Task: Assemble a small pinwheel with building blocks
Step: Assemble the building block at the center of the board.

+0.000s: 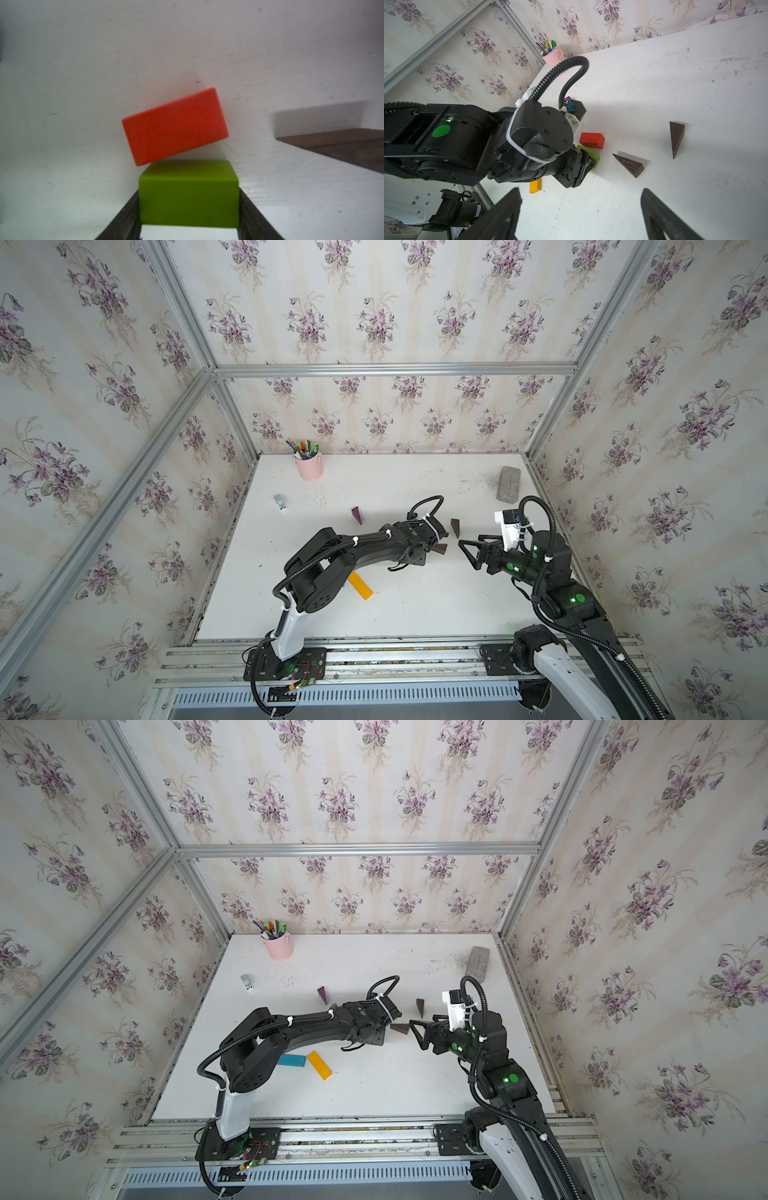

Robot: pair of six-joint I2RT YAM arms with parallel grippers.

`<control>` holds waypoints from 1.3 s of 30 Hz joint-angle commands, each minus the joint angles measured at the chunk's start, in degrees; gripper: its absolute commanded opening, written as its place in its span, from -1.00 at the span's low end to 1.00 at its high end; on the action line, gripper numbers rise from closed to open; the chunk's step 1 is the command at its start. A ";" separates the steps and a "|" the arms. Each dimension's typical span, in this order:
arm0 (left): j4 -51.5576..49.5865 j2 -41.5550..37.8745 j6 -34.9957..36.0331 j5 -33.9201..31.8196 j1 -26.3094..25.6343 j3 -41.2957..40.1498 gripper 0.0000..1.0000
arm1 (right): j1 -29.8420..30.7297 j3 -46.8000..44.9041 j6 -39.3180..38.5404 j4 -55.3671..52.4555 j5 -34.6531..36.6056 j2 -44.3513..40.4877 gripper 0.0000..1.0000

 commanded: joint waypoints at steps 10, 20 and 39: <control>-0.34 1.11 -2.04 -1.34 0.80 1.68 0.16 | 0.07 0.24 -0.58 1.28 -0.59 0.09 0.80; -0.49 1.70 -1.86 -1.53 1.46 2.16 0.16 | 0.07 0.25 -0.55 1.40 -0.61 -0.01 0.80; -2.25 1.25 -0.20 -2.25 1.51 1.88 0.17 | 0.07 0.23 -0.60 1.39 -0.76 0.08 0.81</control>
